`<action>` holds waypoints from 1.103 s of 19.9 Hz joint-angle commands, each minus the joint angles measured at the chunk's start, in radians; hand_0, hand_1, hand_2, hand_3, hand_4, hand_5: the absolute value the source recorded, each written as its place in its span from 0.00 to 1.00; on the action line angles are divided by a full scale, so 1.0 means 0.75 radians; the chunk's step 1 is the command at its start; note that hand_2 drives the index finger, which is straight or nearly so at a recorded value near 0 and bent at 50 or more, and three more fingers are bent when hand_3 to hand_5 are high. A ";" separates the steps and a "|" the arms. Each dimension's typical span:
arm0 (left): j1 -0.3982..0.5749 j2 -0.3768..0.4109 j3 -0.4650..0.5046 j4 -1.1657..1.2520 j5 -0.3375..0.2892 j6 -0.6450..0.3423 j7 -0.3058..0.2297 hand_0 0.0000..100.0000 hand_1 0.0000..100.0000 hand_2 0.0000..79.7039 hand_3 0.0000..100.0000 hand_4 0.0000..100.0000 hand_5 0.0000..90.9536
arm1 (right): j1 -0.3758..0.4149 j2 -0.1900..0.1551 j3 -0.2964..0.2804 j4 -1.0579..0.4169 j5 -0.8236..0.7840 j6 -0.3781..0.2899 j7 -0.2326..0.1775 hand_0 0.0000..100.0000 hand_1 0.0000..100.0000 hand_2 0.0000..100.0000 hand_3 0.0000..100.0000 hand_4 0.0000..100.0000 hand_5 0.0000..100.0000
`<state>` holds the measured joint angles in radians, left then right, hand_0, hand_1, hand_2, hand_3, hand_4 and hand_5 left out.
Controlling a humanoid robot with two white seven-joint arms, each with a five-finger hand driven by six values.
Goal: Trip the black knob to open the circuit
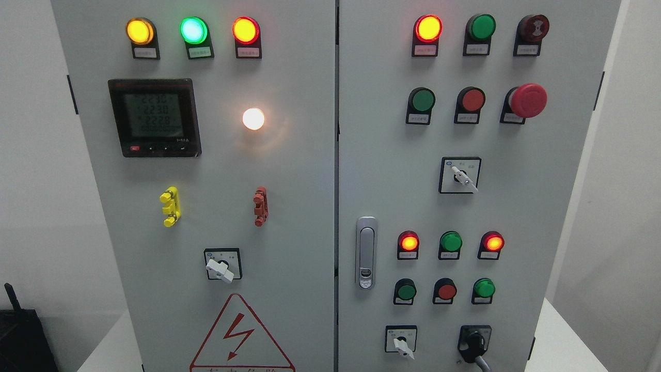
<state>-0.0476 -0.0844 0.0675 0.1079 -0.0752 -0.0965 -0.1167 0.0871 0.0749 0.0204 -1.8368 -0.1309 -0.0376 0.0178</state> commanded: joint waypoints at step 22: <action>0.000 0.000 0.000 -0.033 0.000 0.000 0.000 0.12 0.39 0.00 0.00 0.00 0.00 | -0.012 0.011 0.016 -0.005 0.001 -0.001 -0.001 0.00 0.00 0.07 1.00 1.00 0.97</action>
<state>-0.0476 -0.0844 0.0675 0.1079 -0.0752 -0.0966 -0.1166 0.0763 0.0801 0.0030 -1.8381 -0.1316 -0.0380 0.0187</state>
